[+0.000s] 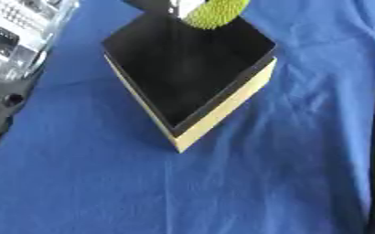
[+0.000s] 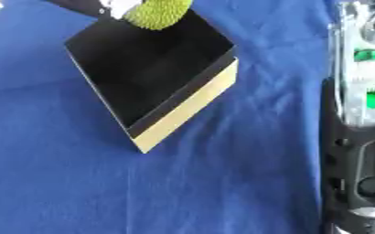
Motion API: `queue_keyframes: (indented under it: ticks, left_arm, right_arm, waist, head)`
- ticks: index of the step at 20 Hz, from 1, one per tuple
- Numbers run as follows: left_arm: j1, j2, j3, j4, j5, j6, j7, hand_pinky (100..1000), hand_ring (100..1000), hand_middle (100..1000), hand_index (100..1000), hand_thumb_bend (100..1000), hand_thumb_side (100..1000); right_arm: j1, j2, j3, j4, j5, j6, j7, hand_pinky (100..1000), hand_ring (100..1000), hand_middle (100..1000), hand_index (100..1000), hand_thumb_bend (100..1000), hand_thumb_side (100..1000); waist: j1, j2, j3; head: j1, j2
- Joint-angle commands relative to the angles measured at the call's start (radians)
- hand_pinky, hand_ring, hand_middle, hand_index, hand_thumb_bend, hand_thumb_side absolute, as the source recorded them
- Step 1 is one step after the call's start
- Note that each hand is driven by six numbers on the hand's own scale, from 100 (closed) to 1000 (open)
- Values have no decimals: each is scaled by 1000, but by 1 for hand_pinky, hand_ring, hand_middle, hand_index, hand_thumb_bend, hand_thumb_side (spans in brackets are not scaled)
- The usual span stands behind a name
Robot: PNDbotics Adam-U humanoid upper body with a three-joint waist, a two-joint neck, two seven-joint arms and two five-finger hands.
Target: Pick up objects on the table and place them in the box.
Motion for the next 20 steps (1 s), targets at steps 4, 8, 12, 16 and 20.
queue_keyframes:
  ticks: [4,8,12,16,20]
  left_arm:
    - [32,17,-33,47,29,6,-16,100,403,442,517,213,100]
    - [52,12,-63,101,41,-19,-16,100,426,461,534,267,121]
    - [64,7,-85,155,-4,-60,-26,151,471,510,589,398,158]
    - [76,-5,-82,208,-62,-79,-49,330,512,539,638,488,185]
    - [78,-9,-75,219,-106,-104,-55,690,744,748,868,689,260]
  right_arm:
    - [-13,0,-9,-15,-6,-3,-7,865,819,719,862,100,344]
    - [-14,4,-12,-15,-8,-3,-9,865,820,718,863,100,349]
    - [-14,5,-15,-15,-9,-3,-11,865,819,717,863,100,352]
    - [-14,6,-17,-15,-10,-3,-12,865,820,717,863,100,352]
    - [-14,7,-18,-15,-9,-2,-12,865,820,716,863,100,356]
  waist:
    - [7,-172,0]
    - [4,-167,-2]
    - [3,-164,-4]
    - [0,-161,-5]
    - [-3,-159,-4]
  head:
    - [-7,11]
    - [-6,12]
    - [-4,5]
    - [-3,1]
    - [-1,0]
